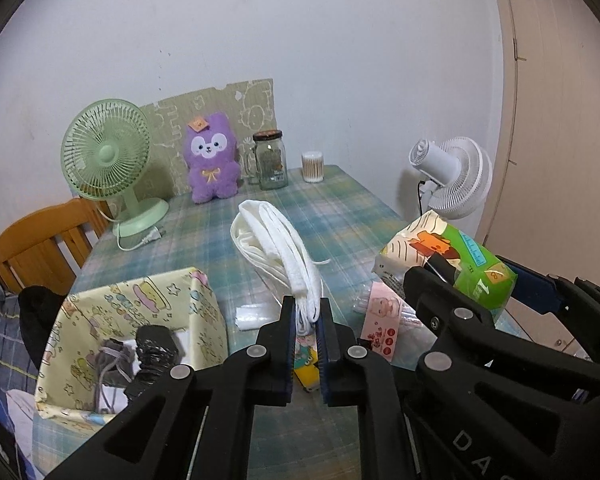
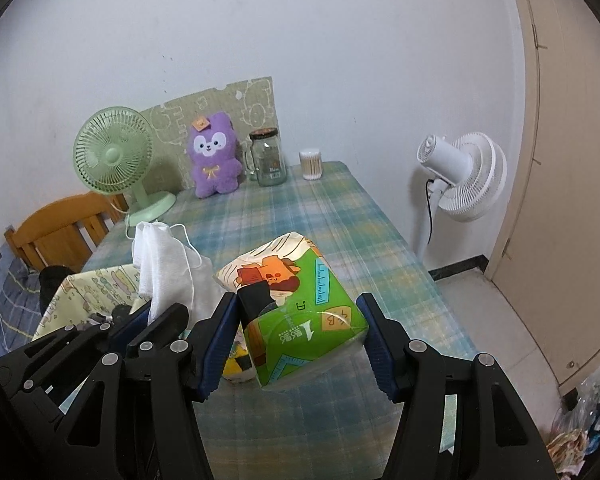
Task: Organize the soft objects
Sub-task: 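Grasp the white cloth with the left tool and lift it while the right tool holds the tissue pack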
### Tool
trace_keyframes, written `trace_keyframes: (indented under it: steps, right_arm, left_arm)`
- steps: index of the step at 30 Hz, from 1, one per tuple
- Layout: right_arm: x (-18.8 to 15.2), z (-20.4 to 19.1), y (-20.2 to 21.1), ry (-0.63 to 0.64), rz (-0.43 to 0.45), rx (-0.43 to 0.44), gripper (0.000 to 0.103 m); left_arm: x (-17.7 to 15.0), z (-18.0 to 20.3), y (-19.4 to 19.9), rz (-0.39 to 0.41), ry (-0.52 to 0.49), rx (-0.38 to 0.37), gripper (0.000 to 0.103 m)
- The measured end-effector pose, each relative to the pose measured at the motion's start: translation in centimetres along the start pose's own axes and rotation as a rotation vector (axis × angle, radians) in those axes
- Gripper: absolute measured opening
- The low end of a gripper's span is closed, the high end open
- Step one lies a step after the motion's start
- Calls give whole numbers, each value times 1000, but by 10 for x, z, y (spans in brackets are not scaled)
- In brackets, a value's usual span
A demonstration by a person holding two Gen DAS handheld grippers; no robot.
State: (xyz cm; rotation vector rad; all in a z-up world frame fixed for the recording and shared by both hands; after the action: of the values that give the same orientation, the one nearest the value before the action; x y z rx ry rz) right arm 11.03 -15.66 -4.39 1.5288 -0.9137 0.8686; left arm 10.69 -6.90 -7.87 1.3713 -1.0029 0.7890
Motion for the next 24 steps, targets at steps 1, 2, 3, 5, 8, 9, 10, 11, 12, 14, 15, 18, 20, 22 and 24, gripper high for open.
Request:
trace_keyframes:
  steps: [1,2,3,5,8,9,10,11,12,14,15,18,20,22,24]
  right_arm:
    - [2,-1,1,2,4,0,63]
    - [4,-2,3,4,7,0,63]
    - [6,-4,4,6,11,0,63]
    - [9,-6,8,8,20,1,63]
    - [14,-11,12,10,33,0,63]
    - [15,-12,13,10,34,1,63]
    - [16,-13,14,10,37,1,63]
    - [17,-15,14,11,39,1,63]
    - [18,-17,15,11,39,3,63]
    - [19,-20,16,10,43,5,63]
    - [20,-22,16,10,45,5,63]
    - [23,-28,17,10,50,8,63]
    - [25,-33,17,10,56,10,63]
    - [26,-37,16,11,59,13,63]
    - [28,-41,15,13,63,16,63]
  left_arm:
    - [1,-1,1,3,0,1,7]
    - [3,-2,3,8,1,2,7]
    - [5,-3,4,12,0,3,7]
    - [8,-5,7,22,1,5,7]
    - [12,-9,10,31,1,7,7]
    - [13,-11,11,34,1,9,7]
    - [14,-12,11,36,1,9,7]
    - [14,-14,13,37,2,7,7]
    - [15,-15,13,39,2,6,7]
    - [16,-18,15,43,1,2,7]
    - [17,-19,16,44,1,2,7]
    - [19,-25,19,52,0,5,7]
    - [21,-29,19,57,1,10,7]
    - [23,-33,20,61,3,14,7]
    - [24,-38,20,66,5,19,7]
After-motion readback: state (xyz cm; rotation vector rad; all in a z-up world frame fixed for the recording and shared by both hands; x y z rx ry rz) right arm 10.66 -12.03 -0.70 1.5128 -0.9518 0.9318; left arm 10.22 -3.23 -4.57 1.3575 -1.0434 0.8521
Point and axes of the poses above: each gripper's, at about its wrist camera, not at the fingertips, and y roughly against the way its jaws point, z to its right, x to its top, the point moved 7 cm from there along -y, roughly the way its jaws point, and after that the axes turned 12 degrees about z, right-handed, at the moved point
